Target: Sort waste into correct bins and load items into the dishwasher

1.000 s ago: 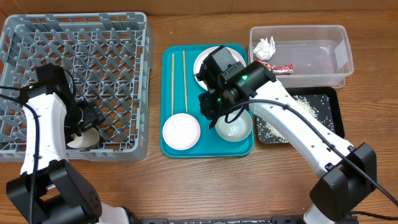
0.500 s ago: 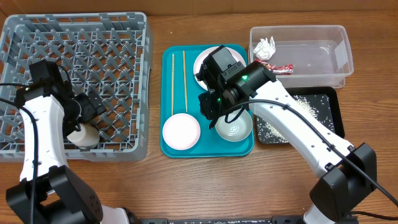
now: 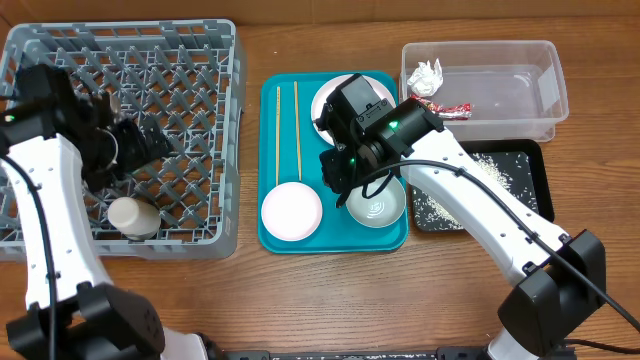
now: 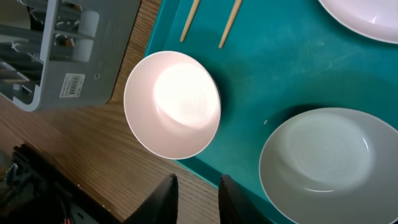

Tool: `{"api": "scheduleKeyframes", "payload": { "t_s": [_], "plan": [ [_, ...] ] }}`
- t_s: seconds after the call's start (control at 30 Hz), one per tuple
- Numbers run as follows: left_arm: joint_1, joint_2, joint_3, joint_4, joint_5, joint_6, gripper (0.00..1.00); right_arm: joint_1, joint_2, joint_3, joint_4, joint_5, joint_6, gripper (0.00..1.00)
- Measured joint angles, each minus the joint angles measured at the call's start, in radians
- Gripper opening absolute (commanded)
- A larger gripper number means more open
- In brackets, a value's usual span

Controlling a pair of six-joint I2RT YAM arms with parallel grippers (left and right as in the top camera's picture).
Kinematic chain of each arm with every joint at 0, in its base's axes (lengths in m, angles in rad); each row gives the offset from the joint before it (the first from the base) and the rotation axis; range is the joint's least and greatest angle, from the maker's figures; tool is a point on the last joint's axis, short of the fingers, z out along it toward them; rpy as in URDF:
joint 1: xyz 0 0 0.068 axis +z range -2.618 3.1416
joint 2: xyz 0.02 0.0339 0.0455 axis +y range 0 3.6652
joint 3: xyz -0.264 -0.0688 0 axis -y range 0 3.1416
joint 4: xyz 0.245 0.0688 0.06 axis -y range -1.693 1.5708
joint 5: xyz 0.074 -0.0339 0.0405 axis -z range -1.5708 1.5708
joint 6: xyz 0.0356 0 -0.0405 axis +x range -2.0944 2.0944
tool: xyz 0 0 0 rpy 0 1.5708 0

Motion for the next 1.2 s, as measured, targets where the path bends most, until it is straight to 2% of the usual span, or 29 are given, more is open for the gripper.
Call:
{"api": "scheduleKeyframes", "payload": {
  "t_s": [0.1, 0.17, 0.37, 0.5, 0.6, 0.73, 0.8, 1.0, 1.13, 1.2],
  "plan": [
    [-0.039, -0.044, 0.045, -0.025, 0.025, 0.026, 1.00, -0.002, 0.000, 0.000, 0.000, 0.000, 0.021, 0.40],
    [-0.094, -0.103, 0.048, -0.028, 0.034, 0.049, 1.00, -0.006, 0.000, 0.000, 0.001, -0.001, 0.046, 0.43],
    [-0.341, -0.320, 0.058, 0.011, -0.020, 0.071, 1.00, -0.082, 0.000, 0.000, -0.004, -0.013, 0.100, 0.43],
    [-0.441, -0.423, 0.074, 0.028, -0.020, 0.064, 1.00, -0.149, 0.000, 0.000, -0.018, -0.014, 0.114, 0.43],
    [-0.467, -0.450, 0.077, 0.020, -0.023, 0.039, 0.99, -0.165, 0.000, 0.000, -0.033, -0.005, 0.122, 0.40],
    [-0.470, -0.429, 0.051, 0.020, -0.030, -0.016, 0.88, -0.165, 0.000, 0.000, -0.071, 0.057, 0.196, 0.40],
    [-0.479, -0.404, 0.009, 0.030, -0.018, -0.031, 0.82, -0.171, 0.000, 0.000, -0.078, 0.081, 0.241, 0.44],
    [-0.604, -0.258, -0.114, 0.094, -0.032, -0.072, 0.82, -0.215, 0.000, 0.000, -0.109, 0.117, 0.318, 0.45],
    [-0.678, -0.172, -0.121, 0.115, -0.079, -0.119, 0.79, -0.245, 0.000, 0.000, -0.132, 0.125, 0.338, 0.52],
    [-0.701, -0.138, -0.121, 0.110, -0.113, -0.156, 0.72, -0.259, 0.000, 0.000, -0.132, 0.126, 0.340, 0.54]
  ]
}}
